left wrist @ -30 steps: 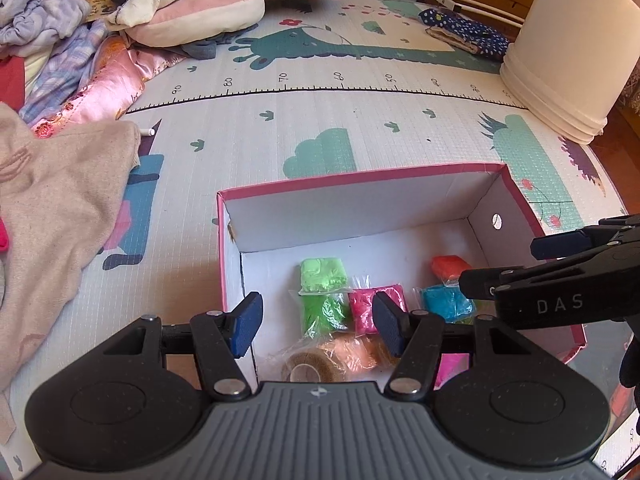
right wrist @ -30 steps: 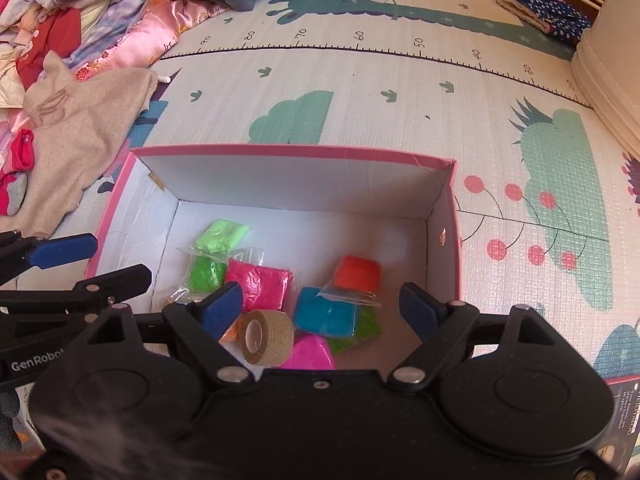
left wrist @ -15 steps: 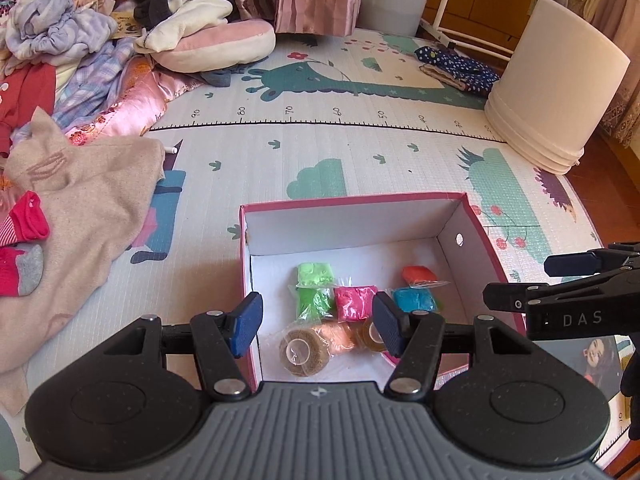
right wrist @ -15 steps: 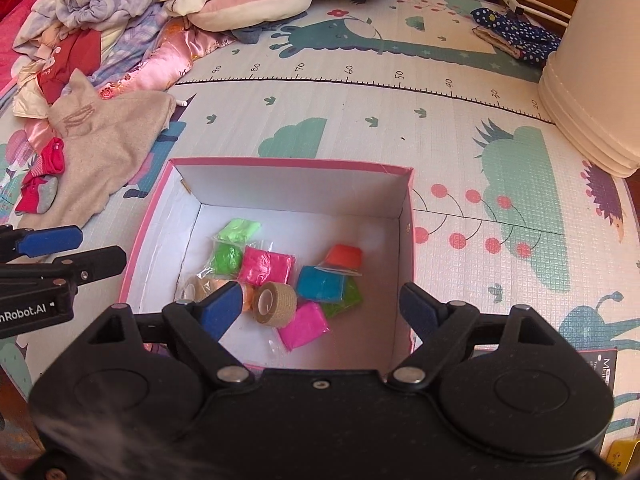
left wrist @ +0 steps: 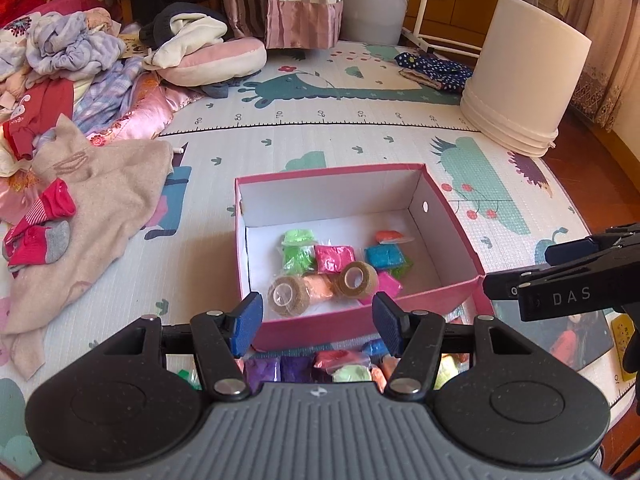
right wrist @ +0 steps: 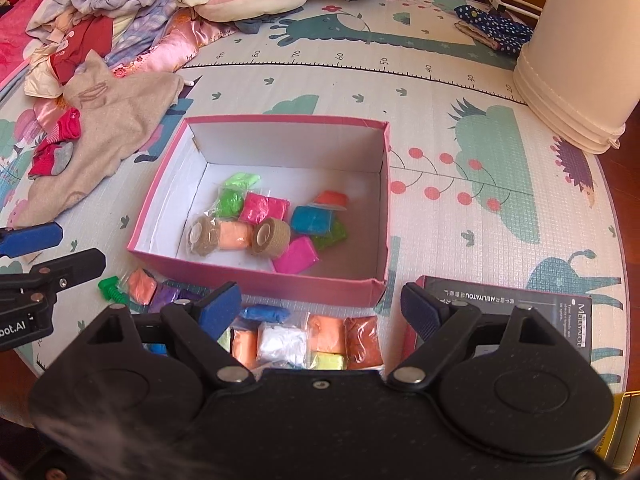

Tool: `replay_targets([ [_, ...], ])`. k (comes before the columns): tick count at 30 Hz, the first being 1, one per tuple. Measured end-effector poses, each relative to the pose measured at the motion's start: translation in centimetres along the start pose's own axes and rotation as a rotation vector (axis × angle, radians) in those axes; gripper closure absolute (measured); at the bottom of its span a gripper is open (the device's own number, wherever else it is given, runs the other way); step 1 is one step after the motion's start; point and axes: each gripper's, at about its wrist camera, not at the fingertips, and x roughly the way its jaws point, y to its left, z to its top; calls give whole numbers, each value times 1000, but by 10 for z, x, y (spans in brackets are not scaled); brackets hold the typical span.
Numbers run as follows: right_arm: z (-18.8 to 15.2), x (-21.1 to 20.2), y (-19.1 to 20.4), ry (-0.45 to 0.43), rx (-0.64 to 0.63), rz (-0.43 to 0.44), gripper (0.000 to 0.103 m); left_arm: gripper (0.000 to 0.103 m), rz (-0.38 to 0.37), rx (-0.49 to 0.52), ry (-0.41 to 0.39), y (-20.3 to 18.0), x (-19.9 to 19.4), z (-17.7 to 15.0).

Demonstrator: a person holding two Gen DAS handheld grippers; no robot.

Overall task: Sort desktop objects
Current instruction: 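Lift both open grippers out of the box back toward the clay pile, then move the right gripper down toward the yellow clay bag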

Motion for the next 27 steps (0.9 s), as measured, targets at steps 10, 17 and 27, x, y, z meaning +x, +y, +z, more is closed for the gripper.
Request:
replay_targets([
  [10,-72,21,19,119,-10,-3,13,44,-14,76,90,-11,9,-75],
  [17,-112,50,32,172,-39,12,13,44,7,-32,213,13,45,-119],
  [27,-119,84,13,176,0,1,16,44,25,-111,276,26,76,-139],
])
